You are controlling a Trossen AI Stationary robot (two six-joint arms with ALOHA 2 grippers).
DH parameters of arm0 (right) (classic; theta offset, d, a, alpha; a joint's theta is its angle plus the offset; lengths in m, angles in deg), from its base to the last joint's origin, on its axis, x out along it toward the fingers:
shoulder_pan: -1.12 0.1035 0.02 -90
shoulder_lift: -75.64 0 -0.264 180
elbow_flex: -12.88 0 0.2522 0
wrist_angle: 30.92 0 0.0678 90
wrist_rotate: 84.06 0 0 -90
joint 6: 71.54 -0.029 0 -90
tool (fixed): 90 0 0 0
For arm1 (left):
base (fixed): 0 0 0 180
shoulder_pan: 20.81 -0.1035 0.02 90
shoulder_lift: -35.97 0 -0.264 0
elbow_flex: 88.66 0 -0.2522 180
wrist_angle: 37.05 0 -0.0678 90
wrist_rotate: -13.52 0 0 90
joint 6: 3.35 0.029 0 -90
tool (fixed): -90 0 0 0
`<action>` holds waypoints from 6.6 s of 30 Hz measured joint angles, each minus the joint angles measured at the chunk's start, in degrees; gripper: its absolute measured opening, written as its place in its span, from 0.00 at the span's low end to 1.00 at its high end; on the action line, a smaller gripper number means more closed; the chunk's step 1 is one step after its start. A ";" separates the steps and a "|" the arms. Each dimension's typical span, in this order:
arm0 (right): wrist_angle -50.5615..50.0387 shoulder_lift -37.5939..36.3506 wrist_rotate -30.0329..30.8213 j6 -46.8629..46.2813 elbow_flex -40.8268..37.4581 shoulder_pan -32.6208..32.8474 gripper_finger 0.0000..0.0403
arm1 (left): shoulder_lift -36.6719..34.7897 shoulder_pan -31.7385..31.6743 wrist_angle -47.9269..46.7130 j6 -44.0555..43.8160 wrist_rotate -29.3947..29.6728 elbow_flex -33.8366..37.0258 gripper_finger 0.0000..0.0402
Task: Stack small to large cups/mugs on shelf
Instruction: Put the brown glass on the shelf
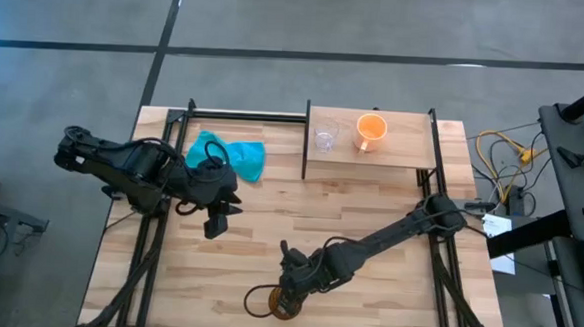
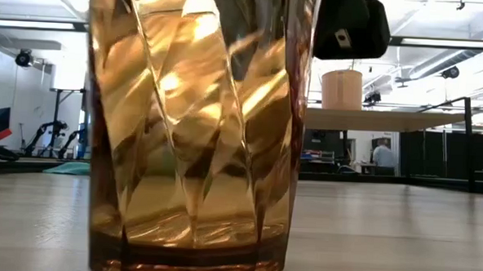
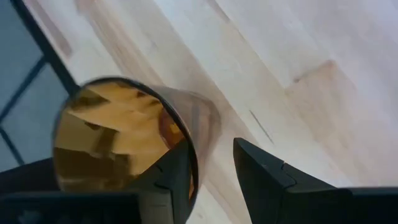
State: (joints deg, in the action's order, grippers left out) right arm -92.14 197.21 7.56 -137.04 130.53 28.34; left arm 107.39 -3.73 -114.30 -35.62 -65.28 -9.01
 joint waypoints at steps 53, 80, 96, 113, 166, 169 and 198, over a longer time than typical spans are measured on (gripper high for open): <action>-42.57 -47.32 26.28 -11.81 -11.69 -0.26 0.02 | -0.26 0.02 2.00 -0.39 -0.03 0.00 0.24; -42.57 -74.90 34.40 0.11 -22.18 -16.47 0.02 | 7.44 -11.45 38.67 10.32 8.06 0.00 0.24; -42.56 -78.82 35.91 3.73 -22.22 -23.42 0.02 | 19.56 -23.97 51.16 25.50 2.25 -12.85 0.24; -42.56 -74.83 31.41 -3.71 -24.21 -35.50 0.02 | 37.32 -42.02 50.98 28.56 -40.12 -34.85 0.24; -42.54 -65.59 11.43 12.83 -13.59 -68.27 0.02 | 44.04 -46.31 53.96 26.67 -56.57 -41.64 0.24; -42.56 -64.64 9.16 13.07 -13.59 -69.74 0.02 | 44.04 -46.31 53.84 26.64 -56.55 -41.48 0.24; -42.56 -57.34 2.19 16.10 -13.67 -79.66 0.02 | 43.88 -45.13 53.46 26.45 -62.31 -40.99 0.24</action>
State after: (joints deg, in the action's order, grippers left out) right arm -134.69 139.87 9.75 -120.94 116.85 -51.32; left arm 151.27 -48.87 -60.84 -9.17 -127.59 -50.00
